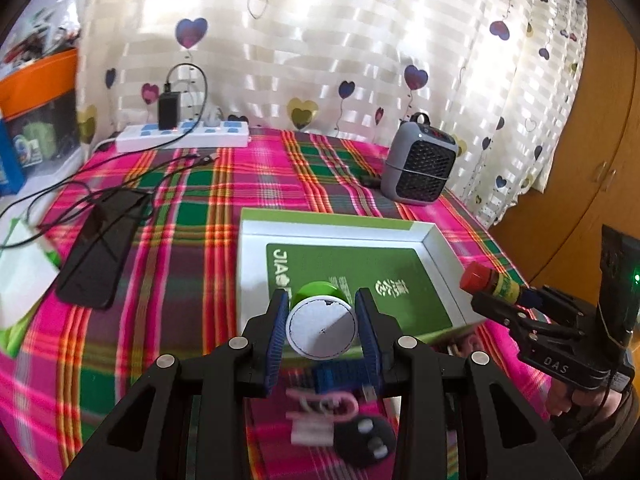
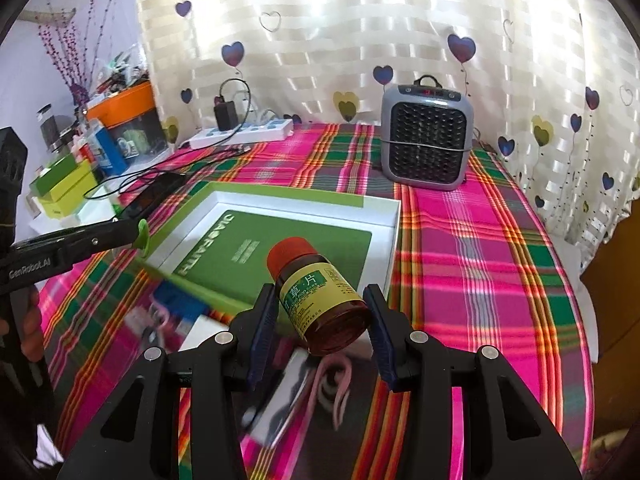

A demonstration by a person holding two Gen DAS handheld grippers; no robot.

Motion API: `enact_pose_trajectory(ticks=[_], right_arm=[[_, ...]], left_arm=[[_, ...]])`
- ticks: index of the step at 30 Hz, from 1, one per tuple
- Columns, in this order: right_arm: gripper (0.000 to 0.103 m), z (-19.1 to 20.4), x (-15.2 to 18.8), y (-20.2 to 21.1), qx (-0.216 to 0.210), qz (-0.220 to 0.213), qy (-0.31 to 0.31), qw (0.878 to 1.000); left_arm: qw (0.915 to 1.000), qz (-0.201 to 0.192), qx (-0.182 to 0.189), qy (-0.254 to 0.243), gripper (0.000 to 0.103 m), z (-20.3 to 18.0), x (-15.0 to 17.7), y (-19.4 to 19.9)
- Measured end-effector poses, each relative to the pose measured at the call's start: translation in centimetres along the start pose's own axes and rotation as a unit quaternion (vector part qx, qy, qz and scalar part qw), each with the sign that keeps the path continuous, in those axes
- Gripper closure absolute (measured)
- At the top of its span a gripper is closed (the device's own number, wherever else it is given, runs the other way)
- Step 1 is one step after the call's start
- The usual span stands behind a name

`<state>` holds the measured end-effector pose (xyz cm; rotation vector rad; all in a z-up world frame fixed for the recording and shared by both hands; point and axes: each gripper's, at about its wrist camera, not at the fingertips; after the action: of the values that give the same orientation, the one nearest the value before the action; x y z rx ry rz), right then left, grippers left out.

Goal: Organize rigid objects
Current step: 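Carry the bottle with the right tool while the left tool carries the spool into the green box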

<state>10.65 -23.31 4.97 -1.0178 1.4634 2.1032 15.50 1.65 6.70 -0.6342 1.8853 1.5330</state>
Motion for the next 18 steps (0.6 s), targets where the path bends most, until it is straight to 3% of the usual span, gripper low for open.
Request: enact_pose_trajectory(ticks=[18], right_arm=[[0.058, -3.1, -3.1, -7.0, 0.011, 0.044, -0.024, 0.999]], left_arm=[[0.9992, 0.039, -0.008, -0.001, 0.070, -0.2, -2.8, -7.0]])
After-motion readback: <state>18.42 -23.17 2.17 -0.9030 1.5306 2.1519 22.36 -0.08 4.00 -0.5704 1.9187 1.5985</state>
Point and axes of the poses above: each gripper's, at about its wrist camera, not at the fingertips, and y roughly against the way its jaws point, z to its left, x to its underside, and after that the axes turned 9 degrees about -x, right-handed
